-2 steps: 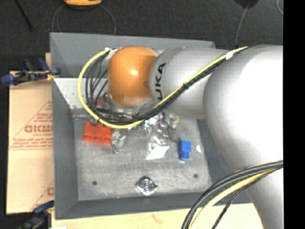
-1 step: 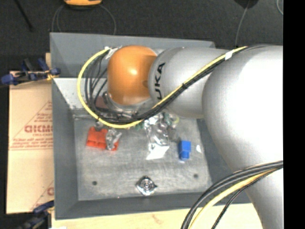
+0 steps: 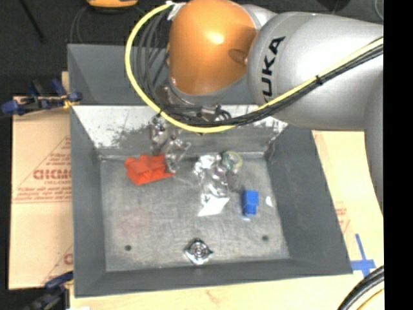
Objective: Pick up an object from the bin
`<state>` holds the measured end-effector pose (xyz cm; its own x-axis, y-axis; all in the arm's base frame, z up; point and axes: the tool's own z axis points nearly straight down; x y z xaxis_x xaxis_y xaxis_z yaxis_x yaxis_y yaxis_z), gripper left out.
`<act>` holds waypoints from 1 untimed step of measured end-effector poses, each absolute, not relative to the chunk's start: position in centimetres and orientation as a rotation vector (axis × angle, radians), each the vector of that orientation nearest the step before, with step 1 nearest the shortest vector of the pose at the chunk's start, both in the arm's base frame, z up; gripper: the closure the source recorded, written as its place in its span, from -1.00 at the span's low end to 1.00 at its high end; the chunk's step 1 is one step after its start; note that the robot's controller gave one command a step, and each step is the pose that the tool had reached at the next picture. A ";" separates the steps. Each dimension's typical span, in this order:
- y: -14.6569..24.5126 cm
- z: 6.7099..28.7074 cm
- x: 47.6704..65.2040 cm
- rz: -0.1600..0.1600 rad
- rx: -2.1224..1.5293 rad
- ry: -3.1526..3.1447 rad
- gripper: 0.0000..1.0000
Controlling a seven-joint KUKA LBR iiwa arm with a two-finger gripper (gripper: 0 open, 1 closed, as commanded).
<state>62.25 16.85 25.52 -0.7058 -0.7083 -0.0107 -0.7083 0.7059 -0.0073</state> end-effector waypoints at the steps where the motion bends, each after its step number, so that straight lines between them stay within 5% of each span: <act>1: 16.5 38.1 65.0 -0.006 -1.548 2.719 1.00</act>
Offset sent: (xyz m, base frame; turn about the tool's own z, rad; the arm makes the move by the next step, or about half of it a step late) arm 0.0258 -0.0029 0.1209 -0.2512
